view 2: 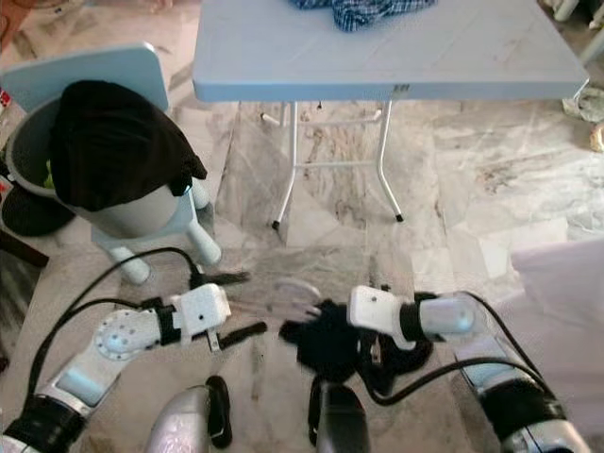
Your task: Hang hanger
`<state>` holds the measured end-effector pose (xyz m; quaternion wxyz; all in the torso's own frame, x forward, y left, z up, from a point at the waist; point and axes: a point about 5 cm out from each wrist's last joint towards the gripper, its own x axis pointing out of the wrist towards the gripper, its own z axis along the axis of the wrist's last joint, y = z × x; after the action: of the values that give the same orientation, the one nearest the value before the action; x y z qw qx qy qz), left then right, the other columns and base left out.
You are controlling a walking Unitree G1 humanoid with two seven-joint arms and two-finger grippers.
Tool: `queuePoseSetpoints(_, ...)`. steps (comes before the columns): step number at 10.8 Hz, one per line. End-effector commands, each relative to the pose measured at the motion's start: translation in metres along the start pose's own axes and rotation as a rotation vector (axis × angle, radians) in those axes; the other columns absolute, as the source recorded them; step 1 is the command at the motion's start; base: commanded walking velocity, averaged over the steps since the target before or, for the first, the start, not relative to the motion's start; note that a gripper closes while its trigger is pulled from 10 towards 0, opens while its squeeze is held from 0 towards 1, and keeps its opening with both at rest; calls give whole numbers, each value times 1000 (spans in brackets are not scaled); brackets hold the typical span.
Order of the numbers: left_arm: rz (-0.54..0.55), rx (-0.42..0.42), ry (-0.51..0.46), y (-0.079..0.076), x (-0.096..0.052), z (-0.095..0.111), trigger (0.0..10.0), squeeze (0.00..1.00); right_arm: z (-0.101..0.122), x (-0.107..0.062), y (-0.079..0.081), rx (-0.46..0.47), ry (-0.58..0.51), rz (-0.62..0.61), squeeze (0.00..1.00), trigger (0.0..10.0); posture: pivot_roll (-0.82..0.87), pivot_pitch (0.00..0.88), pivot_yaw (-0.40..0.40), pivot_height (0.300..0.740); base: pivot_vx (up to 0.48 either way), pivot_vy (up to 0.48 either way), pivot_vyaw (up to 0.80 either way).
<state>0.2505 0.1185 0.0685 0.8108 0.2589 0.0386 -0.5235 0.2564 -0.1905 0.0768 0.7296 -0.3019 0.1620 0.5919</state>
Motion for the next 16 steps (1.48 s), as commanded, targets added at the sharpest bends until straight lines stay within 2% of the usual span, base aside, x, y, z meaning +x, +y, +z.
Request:
queuePoseSetpoints(1,-27,-37,0,-3,1,-1,0,0,-1,-1,3,-1,-8,22,0,10000,-20,217,-43,740,0,0,0)
queuePoseSetpoints(2,-78,-87,-16,-6,3,1,0,0,-2,1,8,-4,-2,41,0,10000,-20,217,-43,740,0,0,0)
queuePoseSetpoints(5,-157,-44,59,-8,-2,-11,0,0,3,-2,3,-25,-14,66,0,10000,-26,216,-46,740,0,0,0)
queuePoseSetpoints(7,-218,-57,101,-11,-5,-16,0,0,7,-6,-5,-49,-12,70,0,10000,-26,215,-47,740,0,0,0)
queuePoseSetpoints(12,-244,-64,133,-1,-9,-19,0,0,8,-6,-6,-64,-7,94,0,10000,-28,212,-43,740,0,0,0)
queuePoseSetpoints(16,-322,-85,173,-8,-12,-23,0,0,7,-6,-7,-76,0,108,0,10000,-28,212,-49,740,0,0,0)
